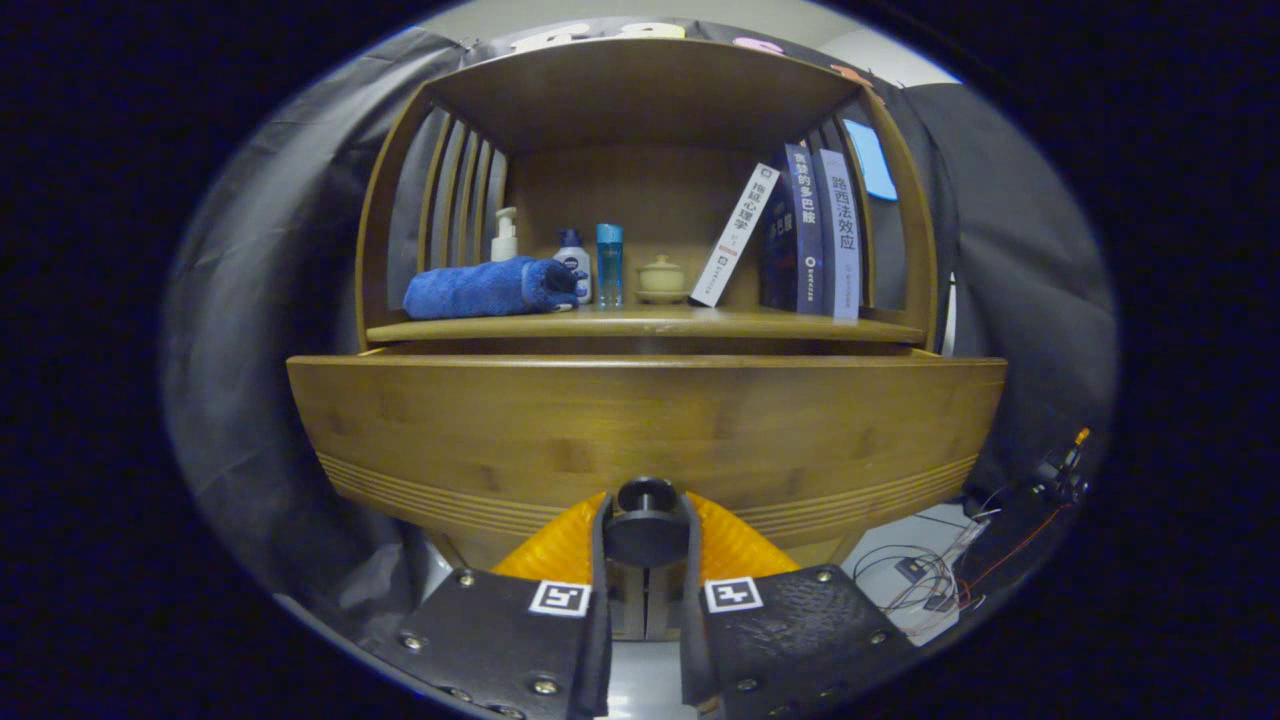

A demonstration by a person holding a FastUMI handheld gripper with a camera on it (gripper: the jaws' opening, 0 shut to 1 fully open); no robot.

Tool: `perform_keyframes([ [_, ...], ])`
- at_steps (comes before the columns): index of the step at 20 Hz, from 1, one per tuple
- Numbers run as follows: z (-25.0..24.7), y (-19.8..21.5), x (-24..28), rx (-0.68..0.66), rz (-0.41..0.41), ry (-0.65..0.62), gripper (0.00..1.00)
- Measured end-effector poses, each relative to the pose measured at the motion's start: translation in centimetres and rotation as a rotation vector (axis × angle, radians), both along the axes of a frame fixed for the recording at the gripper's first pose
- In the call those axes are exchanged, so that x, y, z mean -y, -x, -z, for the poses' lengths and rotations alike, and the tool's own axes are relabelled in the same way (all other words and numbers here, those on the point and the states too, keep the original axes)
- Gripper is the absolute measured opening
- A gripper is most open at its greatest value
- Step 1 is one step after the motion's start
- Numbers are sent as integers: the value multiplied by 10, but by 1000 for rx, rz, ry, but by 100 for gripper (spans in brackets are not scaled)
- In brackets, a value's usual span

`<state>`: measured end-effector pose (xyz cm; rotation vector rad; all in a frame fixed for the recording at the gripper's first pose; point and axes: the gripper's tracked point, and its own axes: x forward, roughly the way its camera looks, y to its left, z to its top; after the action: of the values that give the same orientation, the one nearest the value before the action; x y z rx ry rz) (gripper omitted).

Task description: Pull open the drawer, take out the items inside it, and place them on the countertop above the cabinet.

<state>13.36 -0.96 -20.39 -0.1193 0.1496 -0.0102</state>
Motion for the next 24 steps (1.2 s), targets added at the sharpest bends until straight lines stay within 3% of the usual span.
perform_keyframes([
  [12, 13, 93, 18, -20, -19, 2, 27],
  [21, 25, 120, 21, -70, 1, -22, 27],
  [22, 23, 122, 19, -77, -13, -18, 28],
  [24, 5, 126, 19, -36, -23, -23, 42],
])
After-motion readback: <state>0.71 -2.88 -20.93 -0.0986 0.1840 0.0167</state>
